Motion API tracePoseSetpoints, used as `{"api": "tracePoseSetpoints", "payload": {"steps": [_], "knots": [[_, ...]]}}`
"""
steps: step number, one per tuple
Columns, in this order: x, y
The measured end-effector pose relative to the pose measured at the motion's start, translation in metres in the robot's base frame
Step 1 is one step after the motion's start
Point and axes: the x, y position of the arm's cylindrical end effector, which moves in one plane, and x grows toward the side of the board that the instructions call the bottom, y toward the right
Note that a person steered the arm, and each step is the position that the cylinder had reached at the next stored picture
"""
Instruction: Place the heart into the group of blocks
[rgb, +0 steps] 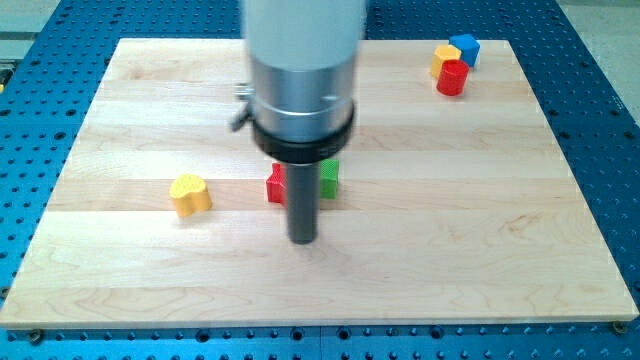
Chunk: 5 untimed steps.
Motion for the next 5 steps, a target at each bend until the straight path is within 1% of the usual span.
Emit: {"api": "tracePoseSetpoints", "payload": {"steps": [1,2,3,4,5], "knots": [[0.0,-0.056],[-0.005,-0.071],[0.009,-0.106],[-0.038,-0.115],[-0.088,-0.108]]}}
